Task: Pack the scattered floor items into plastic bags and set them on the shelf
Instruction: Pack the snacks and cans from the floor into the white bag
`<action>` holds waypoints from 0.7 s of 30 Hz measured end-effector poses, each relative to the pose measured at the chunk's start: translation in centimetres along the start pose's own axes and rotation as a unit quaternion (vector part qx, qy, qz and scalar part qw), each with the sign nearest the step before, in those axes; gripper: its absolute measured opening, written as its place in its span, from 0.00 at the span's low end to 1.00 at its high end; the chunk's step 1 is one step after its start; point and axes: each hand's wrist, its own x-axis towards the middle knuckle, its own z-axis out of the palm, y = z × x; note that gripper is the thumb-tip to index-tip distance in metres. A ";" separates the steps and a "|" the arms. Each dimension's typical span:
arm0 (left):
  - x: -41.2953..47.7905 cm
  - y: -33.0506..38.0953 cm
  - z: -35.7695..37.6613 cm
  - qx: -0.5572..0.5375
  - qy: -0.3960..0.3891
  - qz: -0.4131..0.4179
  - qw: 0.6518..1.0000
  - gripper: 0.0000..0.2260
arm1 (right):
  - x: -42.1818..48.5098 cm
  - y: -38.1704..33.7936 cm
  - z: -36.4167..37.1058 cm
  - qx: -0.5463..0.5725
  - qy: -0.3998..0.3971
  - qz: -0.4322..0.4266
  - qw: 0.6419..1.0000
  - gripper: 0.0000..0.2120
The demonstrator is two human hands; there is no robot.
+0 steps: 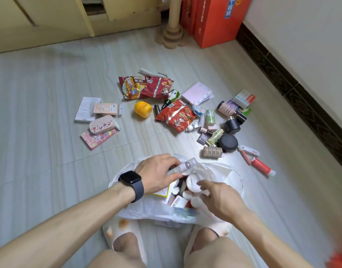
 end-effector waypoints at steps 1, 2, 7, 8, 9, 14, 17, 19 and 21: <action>0.1 0.1 0.1 0.001 -0.005 0.006 1.000 0.15 | 0.2 0.1 -0.6 0.062 0.029 0.005 0.998 0.18; 0.2 0.2 0.0 0.006 -0.012 0.011 1.000 0.15 | 0.3 0.2 -1.2 0.147 0.051 0.004 0.988 0.18; 1.3 1.7 -0.7 0.044 -0.047 0.030 0.998 0.15 | 0.1 -1.5 -4.1 0.478 0.055 -0.030 0.876 0.17; 1.5 2.0 -0.8 0.048 -0.049 0.032 0.997 0.15 | 0.1 -1.8 -4.2 0.464 0.076 -0.029 0.882 0.12; 1.7 2.2 -0.8 0.051 -0.050 0.035 0.997 0.15 | 0.2 -2.1 -4.3 0.440 0.100 -0.024 0.892 0.08; 0.8 -0.4 -0.4 0.103 0.003 0.008 0.995 0.23 | 0.2 -1.0 -3.3 0.243 0.181 0.013 0.953 0.10; -1.2 -3.3 -0.4 0.147 -0.013 -0.089 0.985 0.30 | -0.2 -0.9 -2.1 0.160 0.163 -0.012 0.974 0.12; -2.5 -4.8 -0.1 0.156 -0.044 -0.136 0.977 0.34 | -0.3 -1.4 -1.2 0.142 0.160 -0.030 0.976 0.11; -3.5 -5.6 0.1 0.152 -0.062 -0.176 0.971 0.37 | -0.1 -1.9 -0.4 0.131 0.165 -0.048 0.976 0.11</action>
